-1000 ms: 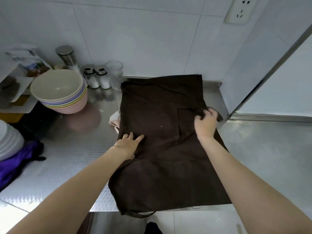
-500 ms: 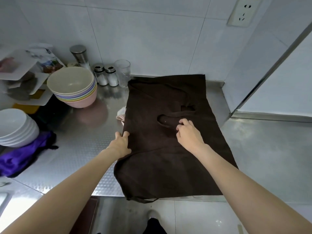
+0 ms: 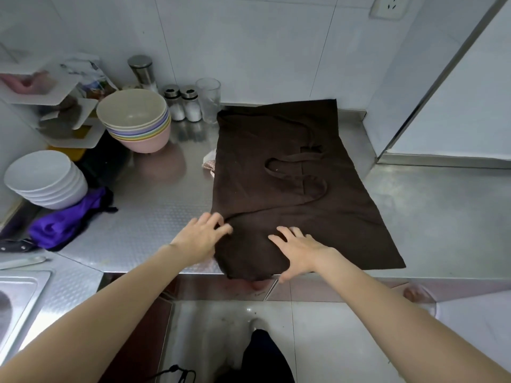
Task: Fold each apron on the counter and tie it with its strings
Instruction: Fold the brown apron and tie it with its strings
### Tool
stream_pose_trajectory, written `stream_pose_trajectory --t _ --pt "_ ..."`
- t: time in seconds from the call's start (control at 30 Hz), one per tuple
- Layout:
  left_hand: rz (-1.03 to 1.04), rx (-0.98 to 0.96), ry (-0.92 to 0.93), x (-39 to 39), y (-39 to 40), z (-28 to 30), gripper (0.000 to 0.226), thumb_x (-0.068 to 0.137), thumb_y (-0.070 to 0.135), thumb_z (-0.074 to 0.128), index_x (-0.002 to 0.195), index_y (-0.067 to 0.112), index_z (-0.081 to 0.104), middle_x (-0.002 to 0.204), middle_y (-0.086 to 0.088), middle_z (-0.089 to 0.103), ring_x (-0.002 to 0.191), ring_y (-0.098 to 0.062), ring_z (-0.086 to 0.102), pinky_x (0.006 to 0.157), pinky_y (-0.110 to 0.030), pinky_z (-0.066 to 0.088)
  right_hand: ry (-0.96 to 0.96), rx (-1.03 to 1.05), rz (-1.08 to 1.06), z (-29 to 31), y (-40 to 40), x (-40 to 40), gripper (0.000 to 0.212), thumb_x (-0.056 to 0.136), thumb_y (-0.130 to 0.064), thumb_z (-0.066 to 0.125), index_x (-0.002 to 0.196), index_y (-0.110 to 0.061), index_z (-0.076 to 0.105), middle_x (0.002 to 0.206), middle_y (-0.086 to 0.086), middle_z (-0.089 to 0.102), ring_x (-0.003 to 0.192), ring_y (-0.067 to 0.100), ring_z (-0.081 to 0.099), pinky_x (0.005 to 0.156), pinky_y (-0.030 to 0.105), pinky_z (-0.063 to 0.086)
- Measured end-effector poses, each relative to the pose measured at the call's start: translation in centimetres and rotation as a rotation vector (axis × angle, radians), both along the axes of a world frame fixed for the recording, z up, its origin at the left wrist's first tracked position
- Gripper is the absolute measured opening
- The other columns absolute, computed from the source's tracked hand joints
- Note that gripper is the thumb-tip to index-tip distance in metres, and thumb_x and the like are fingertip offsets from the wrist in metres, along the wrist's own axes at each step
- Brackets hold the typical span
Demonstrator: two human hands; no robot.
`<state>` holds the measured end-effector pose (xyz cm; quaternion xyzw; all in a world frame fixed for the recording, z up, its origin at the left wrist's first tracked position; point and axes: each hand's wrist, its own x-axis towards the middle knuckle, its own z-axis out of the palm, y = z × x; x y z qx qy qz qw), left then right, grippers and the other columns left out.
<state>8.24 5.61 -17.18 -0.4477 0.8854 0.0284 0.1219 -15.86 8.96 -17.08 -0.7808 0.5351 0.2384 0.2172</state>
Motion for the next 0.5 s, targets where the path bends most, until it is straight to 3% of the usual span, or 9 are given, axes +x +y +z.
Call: stream_pose_trajectory --t 0.07,0.13,0.23,0.33,0.43,0.5 --pt "-0.160 0.089 -0.018 0.1 1.6 -0.4 0.056 0.086 0.029 0.051 0.138 0.029 0.030 0.137 -0.001 0.028 0.121 -0.022 0.036 0.097 -0.030 0.037 0.098 -0.011 0.021 -0.6 1.0 0.6 0.104 0.079 -0.034 0.071 0.151 -0.018 -0.003 0.157 0.010 -0.012 0.144 0.036 -0.004 0.111 0.053 0.022" --pt "-0.144 0.173 -0.079 -0.1 2.6 -1.3 0.059 0.084 0.030 0.055 0.137 0.027 0.028 0.136 -0.001 0.026 0.118 -0.020 0.037 0.095 -0.029 0.041 0.155 -0.078 0.034 -1.1 1.7 1.1 0.099 0.085 -0.024 0.067 0.150 -0.017 -0.007 0.157 0.011 -0.013 0.144 0.037 -0.004 0.111 0.052 0.025" --pt "-0.115 0.104 -0.087 -0.6 3.1 -2.2 0.038 0.091 0.031 0.049 0.127 0.020 0.041 0.129 -0.002 0.037 0.115 -0.019 0.044 0.093 -0.030 0.040 0.142 -0.120 0.021 -1.3 2.2 1.1 0.090 0.088 -0.017 0.062 0.150 -0.017 -0.003 0.157 0.009 -0.008 0.144 0.036 0.001 0.110 0.049 0.030" --pt "-0.043 0.204 0.064 -0.7 2.7 -1.7 0.025 0.094 0.028 0.046 0.113 0.013 0.052 0.115 -0.005 0.052 0.108 -0.022 0.051 0.088 -0.030 0.040 0.076 -0.087 -0.004 -0.7 2.4 0.6 0.079 0.091 -0.021 0.057 0.151 -0.019 0.004 0.158 0.005 -0.004 0.145 0.032 0.003 0.109 0.046 0.031" --pt "0.118 0.329 0.308 -0.9 1.6 1.1 0.015 0.093 0.020 0.048 0.101 0.007 0.052 0.096 -0.014 0.062 0.091 -0.031 0.059 0.074 -0.032 0.040 -0.019 -0.058 -0.097 0.8 2.0 0.4 0.061 0.093 -0.018 0.049 0.148 -0.015 0.023 0.156 0.006 0.018 0.140 0.031 0.025 0.107 0.041 0.035" --pt "0.257 0.415 0.438 -0.8 0.2 3.2 0.009 0.095 0.018 0.047 0.090 0.011 0.048 0.077 -0.009 0.057 0.075 -0.026 0.053 0.064 -0.030 0.038 -0.016 -0.061 -0.157 1.9 1.4 0.0 0.044 0.090 -0.011 0.048 0.134 -0.009 0.044 0.136 0.013 0.046 0.118 0.034 0.050 0.092 0.039 0.046"
